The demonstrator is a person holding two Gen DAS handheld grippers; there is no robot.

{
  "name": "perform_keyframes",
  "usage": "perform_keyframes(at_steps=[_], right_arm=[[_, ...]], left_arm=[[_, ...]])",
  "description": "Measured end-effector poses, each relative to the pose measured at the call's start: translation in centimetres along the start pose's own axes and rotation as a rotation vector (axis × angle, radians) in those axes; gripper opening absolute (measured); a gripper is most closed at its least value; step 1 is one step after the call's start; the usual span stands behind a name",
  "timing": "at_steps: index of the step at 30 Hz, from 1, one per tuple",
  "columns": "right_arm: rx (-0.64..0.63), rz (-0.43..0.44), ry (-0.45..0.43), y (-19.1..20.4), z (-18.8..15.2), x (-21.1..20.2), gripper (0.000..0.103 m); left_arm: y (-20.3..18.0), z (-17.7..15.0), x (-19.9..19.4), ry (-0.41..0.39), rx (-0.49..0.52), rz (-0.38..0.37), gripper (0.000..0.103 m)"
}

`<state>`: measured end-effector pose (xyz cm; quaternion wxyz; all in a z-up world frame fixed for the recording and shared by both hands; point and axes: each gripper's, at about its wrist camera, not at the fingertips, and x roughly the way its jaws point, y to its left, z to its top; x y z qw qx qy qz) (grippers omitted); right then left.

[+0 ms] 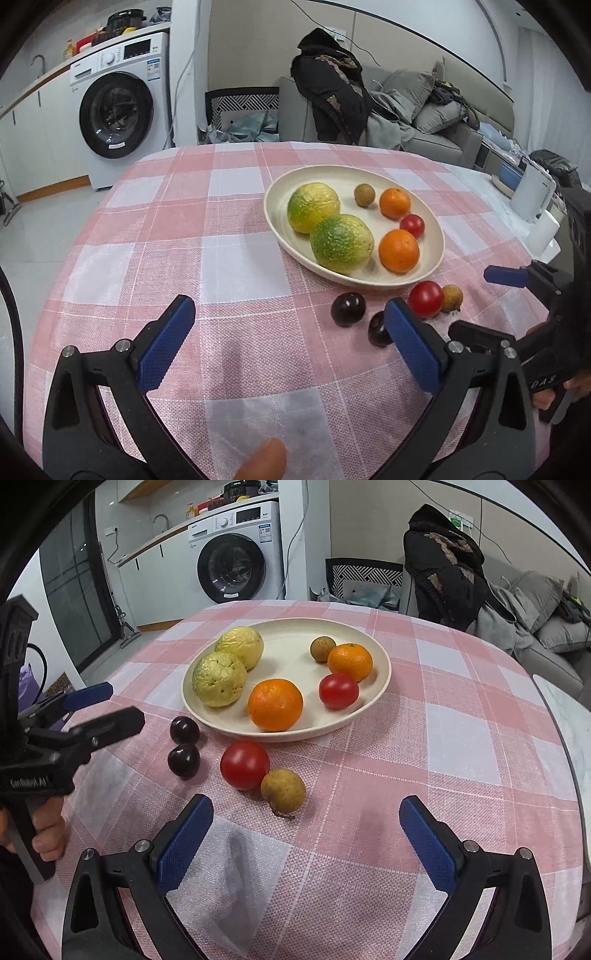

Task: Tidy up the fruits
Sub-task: 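Withdraw both open tools from the plate, then grasp a small brown kiwi with the right tool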

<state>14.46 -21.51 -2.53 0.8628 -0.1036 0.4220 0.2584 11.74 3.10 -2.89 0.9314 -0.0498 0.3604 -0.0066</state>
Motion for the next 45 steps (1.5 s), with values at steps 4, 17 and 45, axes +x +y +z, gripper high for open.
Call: perform_keyframes(at_steps=[4,17,45], right_arm=[[0.018,0.017,0.011,-0.4,0.0,0.2,0.101],[-0.039,0.049,0.031,0.5,0.1,0.9,0.048],[0.000,0.103,-0.026,-0.4,0.4,-1.0,0.026]], left_arm=[[-0.9,-0.2,0.6,0.054,0.042,-0.046,0.102],[-3.5,-1.4,1.4,0.136,0.143,-0.095,0.101],[-4.3,-1.7,2.4,0.212,0.134,-0.204,0.075]])
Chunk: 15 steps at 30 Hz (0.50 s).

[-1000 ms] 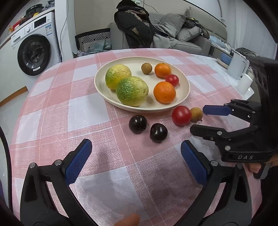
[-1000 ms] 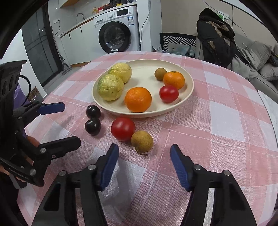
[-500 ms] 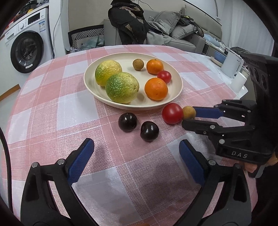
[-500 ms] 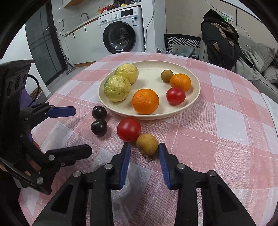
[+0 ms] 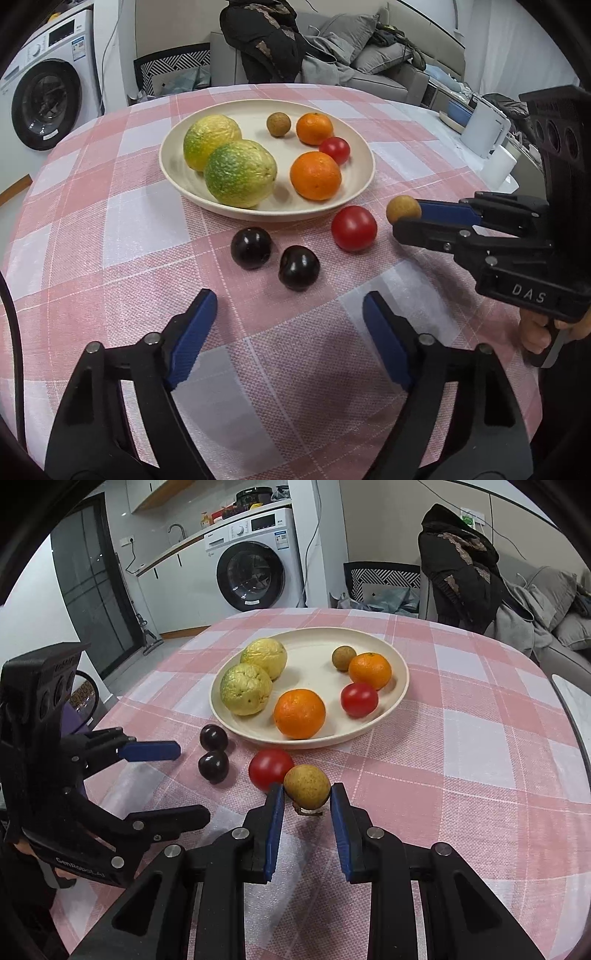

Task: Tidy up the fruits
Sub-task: 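Grasp a small brown kiwi with the right tool, then grasp a dark plum with the left tool while the right tool holds the kiwi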

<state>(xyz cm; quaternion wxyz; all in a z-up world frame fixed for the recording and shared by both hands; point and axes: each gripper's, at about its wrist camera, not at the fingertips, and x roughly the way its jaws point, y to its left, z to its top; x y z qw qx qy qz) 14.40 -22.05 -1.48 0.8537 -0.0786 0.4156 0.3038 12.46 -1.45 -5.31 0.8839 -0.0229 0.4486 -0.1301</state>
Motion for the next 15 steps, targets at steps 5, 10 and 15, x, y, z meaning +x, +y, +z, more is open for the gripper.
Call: perform_keyframes(at_steps=[5,10,15], right_arm=[[0.024,0.005,-0.009,-0.6,0.1,-0.5,0.026],[0.026,0.006,-0.022,-0.5,0.2,-1.0,0.026],[0.023,0.011,-0.031,-0.3,0.3,-1.4,0.026]], left_arm=[[-0.8,0.4,0.4,-0.003,0.008,0.014,0.065],[-1.3,1.1,1.0,0.002,0.004,0.038,0.062],[-1.7,1.4,1.4,0.002,0.012,0.072,0.055]])
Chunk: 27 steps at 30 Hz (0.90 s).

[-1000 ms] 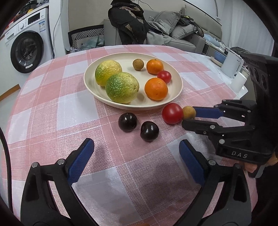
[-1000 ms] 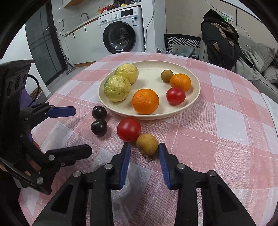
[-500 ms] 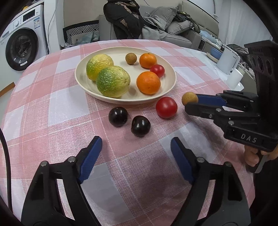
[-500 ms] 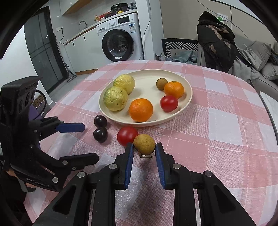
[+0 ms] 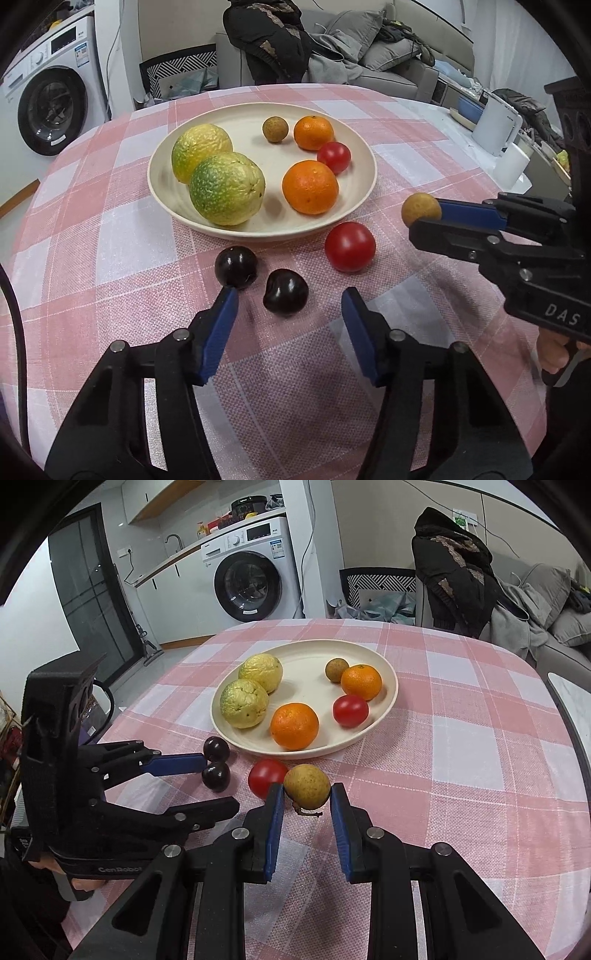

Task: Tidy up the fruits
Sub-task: 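Grasp a dark plum with the left tool while the right tool holds the kiwi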

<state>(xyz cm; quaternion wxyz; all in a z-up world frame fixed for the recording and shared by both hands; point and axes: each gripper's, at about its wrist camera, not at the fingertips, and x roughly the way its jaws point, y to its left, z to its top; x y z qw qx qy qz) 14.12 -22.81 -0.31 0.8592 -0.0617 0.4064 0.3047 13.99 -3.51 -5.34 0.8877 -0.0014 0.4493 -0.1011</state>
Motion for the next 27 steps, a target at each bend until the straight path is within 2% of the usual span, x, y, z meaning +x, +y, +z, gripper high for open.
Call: perform_keyframes(at_steps=[8,12,27], right_arm=[[0.005,-0.005,0.004,-0.2,0.0,0.1,0.026],[0.005,-0.008,0.008,-0.2,0.0,0.2,0.026],[0.021,-0.005,-0.015,-0.6,-0.1,-0.3,0.026]], left_arm=[[0.8,0.1,-0.4,-0.027,-0.036,-0.007,0.036],[1.0,0.0,-0.8,-0.033,-0.041,-0.033,0.021],[0.4,-0.4,-3.4,-0.130,-0.006,-0.023,0.021]])
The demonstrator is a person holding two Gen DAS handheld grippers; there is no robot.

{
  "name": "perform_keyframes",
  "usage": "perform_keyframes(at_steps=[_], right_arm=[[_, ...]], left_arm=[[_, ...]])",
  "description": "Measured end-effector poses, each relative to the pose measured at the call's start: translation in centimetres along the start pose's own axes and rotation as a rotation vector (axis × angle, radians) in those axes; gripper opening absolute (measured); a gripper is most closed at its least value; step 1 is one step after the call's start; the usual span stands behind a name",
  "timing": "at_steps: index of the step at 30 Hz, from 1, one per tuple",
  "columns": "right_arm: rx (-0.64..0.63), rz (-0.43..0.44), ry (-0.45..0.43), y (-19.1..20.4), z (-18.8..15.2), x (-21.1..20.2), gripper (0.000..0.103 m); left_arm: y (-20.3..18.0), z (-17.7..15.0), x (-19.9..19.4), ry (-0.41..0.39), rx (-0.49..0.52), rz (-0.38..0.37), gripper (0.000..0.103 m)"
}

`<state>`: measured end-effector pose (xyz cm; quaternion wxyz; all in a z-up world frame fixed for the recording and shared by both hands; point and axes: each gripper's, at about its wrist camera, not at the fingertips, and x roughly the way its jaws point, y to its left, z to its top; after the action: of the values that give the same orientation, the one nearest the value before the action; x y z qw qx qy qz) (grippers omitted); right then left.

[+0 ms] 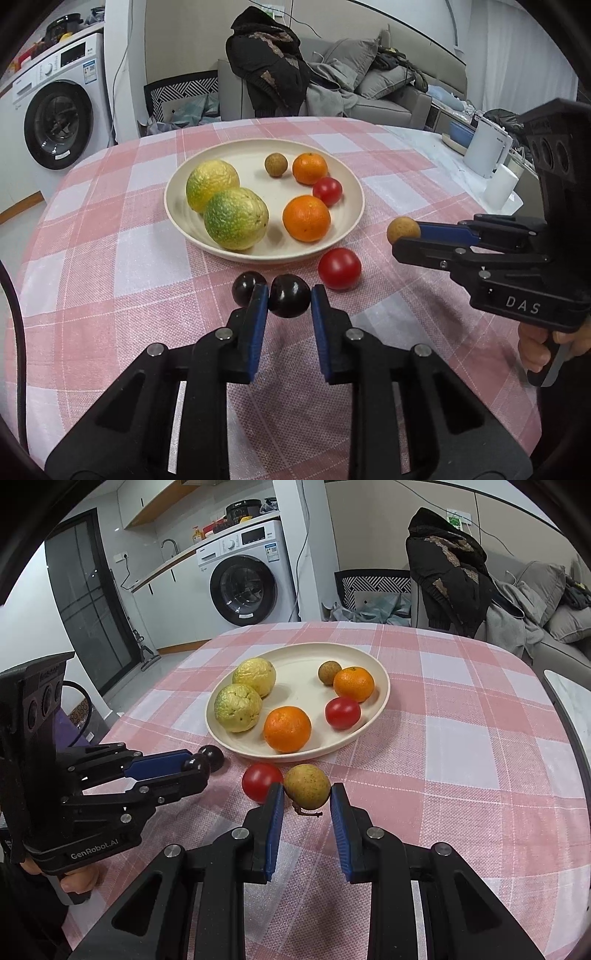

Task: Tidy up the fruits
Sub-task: 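Grasp a dark plum with the left tool while the right tool holds the kiwi, then carry the plum and kiwi over the plate and open both tools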

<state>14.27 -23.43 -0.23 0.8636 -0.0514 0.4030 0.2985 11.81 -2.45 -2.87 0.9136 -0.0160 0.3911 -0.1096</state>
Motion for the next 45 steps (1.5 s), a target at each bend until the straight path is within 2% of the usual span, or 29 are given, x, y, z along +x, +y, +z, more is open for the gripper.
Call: perform_keyframes(at_steps=[13,31,45], right_arm=[[0.047,0.028,-0.084,-0.3,1.0,-0.6,0.026],[0.088,-0.008,-0.066,-1.3,4.7,1.5,0.026],[0.102,0.009,-0.034,-2.0,6.8,5.3,0.027]], left_arm=[[0.8,2.2,-0.8,-0.061,-0.023,0.002,0.021],[1.0,6.9,1.4,-0.088,-0.020,0.014,0.021],[2.1,8.4,5.0,-0.045,-0.015,0.040,0.021]])
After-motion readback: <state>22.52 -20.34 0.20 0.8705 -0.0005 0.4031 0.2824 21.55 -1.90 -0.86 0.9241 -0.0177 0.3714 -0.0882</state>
